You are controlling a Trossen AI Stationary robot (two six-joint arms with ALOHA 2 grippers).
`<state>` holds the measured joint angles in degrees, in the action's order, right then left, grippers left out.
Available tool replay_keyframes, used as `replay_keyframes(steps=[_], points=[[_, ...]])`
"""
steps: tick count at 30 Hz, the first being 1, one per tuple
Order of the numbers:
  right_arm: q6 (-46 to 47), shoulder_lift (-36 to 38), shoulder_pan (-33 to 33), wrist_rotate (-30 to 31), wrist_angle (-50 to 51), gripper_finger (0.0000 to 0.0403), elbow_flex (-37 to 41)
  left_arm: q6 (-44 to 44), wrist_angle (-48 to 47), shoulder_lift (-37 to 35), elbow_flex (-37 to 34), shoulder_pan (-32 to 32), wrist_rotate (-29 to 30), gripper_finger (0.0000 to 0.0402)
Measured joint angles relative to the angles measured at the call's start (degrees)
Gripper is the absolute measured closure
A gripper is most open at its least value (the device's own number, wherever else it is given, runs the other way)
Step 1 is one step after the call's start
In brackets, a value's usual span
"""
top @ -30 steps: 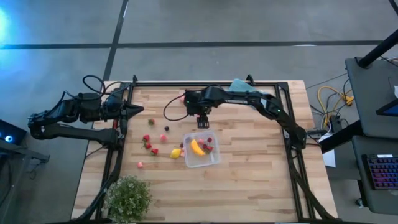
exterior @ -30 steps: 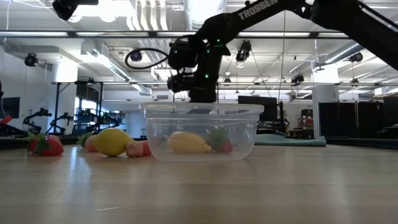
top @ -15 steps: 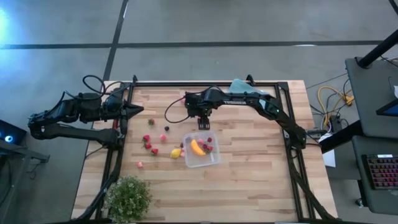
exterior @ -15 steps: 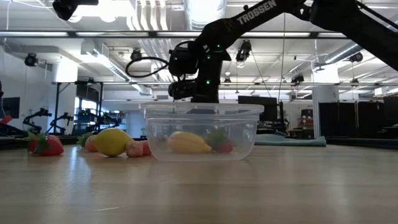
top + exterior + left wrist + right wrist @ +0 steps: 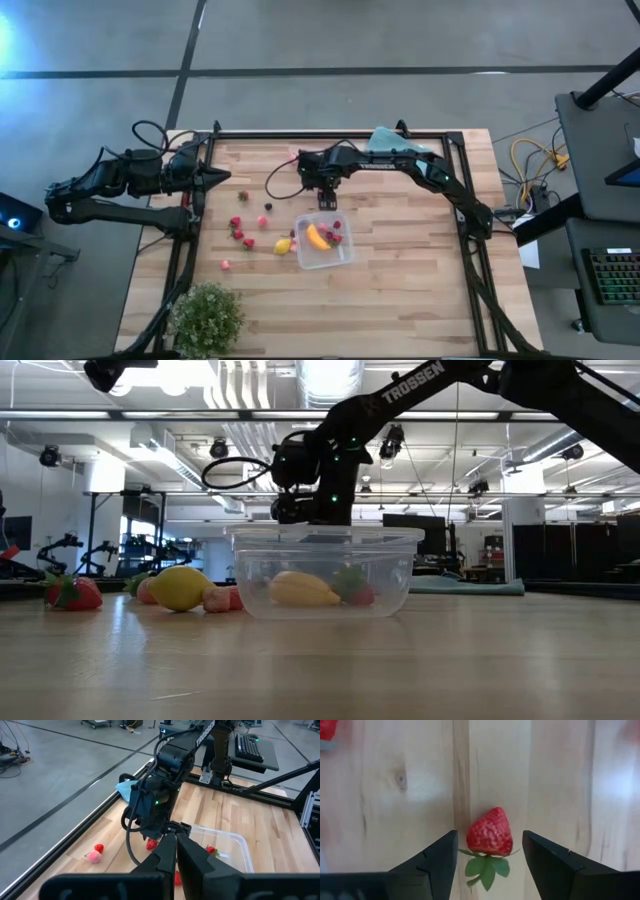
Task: Pick and placing Produce into tupperware
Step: Put the red strawberry into the transparent bin
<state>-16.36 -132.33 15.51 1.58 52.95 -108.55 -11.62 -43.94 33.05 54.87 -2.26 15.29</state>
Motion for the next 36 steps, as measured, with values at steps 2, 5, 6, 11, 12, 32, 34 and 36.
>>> replay_keyframes(steps=[2, 5, 6, 11, 12, 32, 34, 36], points=[[0.0, 0.0, 0.0, 0.02, -0.06, 0.0188, 0.56, 0.0, 0.0, -0.1, 0.0, 0.02, 0.0, 0.0402], [0.32, 0.0, -0.07, 0.21, -1.03, 0.0188, 1.41, 0.0, -0.01, -0.19, 0.0, 0.01, 0.0, 0.0402], [0.62, 0.0, -0.07, 0.75, -1.13, 0.0188, 1.59, 0.0, -0.01, -0.26, -0.02, 0.01, 0.0, 0.0402], [1.68, 0.09, -0.09, 2.17, -1.47, 0.0189, 2.28, 0.0, 0.0, -0.61, -0.02, 0.02, 0.0, 0.0402], [1.96, 0.09, -0.09, 2.41, -1.62, 0.0191, 2.33, 0.0, 0.0, -0.63, -0.02, 0.02, 0.0, 0.0402], [4.66, 0.07, -0.09, 2.99, -2.14, 0.0264, 1.27, 0.0, -0.01, -0.62, -0.04, 0.02, -0.01, 0.0402], [5.38, 0.1, -0.11, 2.97, -2.12, 0.0265, 1.29, 0.0, -0.01, -0.6, -0.04, 0.01, 0.0, 0.0402], [5.89, 0.34, -0.11, 2.99, -2.03, 0.0265, 1.31, -0.02, -0.02, -0.61, -0.04, 0.0, 0.0, 0.0402]])
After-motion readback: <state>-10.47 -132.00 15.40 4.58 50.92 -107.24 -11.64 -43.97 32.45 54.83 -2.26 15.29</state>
